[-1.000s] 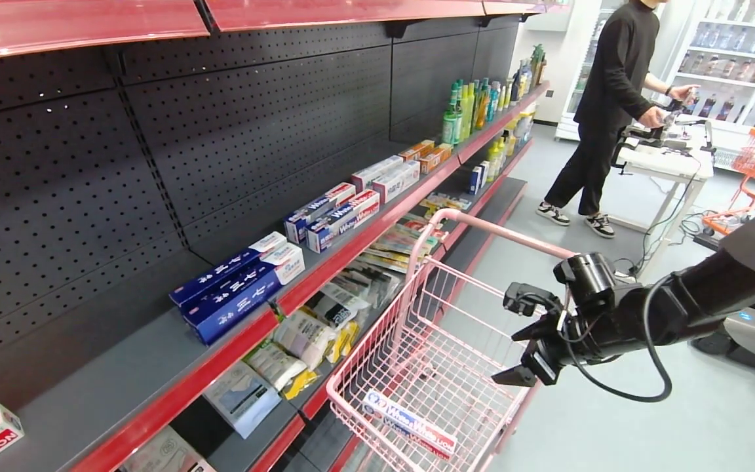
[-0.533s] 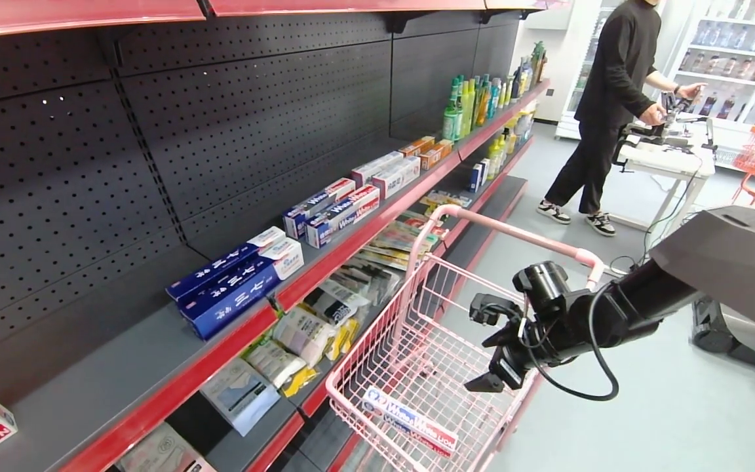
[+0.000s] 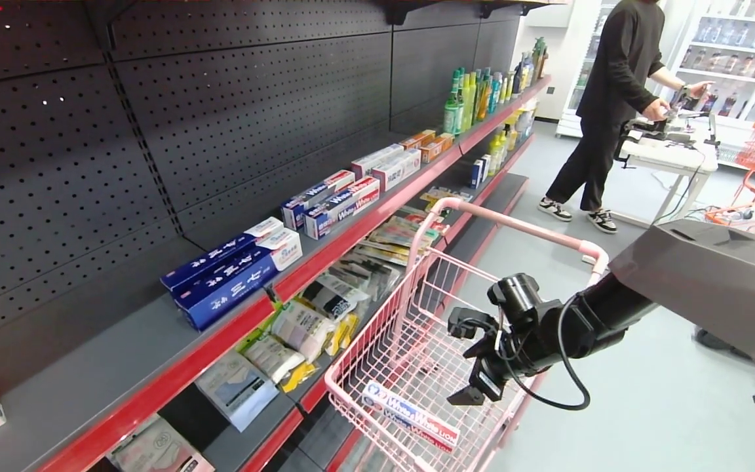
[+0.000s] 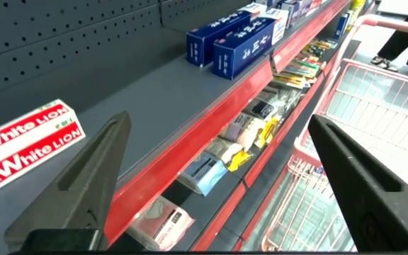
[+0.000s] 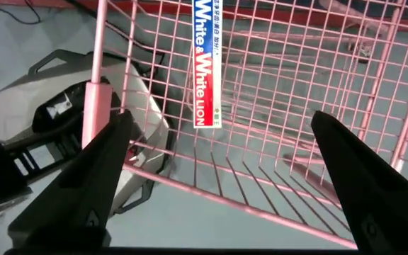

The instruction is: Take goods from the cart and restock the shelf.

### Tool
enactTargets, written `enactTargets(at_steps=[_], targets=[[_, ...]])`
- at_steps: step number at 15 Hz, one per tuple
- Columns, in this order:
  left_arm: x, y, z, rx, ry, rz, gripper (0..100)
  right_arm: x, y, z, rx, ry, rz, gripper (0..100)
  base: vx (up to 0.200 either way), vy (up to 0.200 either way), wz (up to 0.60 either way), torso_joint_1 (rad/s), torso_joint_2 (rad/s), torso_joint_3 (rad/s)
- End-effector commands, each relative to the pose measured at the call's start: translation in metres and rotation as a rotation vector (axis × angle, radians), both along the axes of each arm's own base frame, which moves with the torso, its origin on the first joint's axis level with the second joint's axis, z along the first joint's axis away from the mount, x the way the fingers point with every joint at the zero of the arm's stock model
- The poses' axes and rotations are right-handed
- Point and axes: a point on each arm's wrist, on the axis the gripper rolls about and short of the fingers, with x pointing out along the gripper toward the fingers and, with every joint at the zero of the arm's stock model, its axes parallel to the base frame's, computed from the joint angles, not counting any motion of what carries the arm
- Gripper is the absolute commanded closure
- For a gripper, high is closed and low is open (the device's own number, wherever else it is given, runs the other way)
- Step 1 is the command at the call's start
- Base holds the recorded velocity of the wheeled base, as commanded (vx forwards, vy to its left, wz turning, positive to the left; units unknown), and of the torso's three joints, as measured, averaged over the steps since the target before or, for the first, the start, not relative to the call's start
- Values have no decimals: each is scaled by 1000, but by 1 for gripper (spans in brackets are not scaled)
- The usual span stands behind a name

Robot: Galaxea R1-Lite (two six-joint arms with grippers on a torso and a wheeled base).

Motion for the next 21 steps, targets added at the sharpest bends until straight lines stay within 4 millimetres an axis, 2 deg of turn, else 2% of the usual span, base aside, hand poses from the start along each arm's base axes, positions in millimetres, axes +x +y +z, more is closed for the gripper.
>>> enactTargets(at_steps=[1,21], targets=[[0,0,0,0,1,1,0,3,3,-12,1,-21,1,0,0,0,0,-149,325,178],[0,0,0,0,1,1,0,0,16,-17,-5,-36,27,0,0,0,0,-166,371,200]])
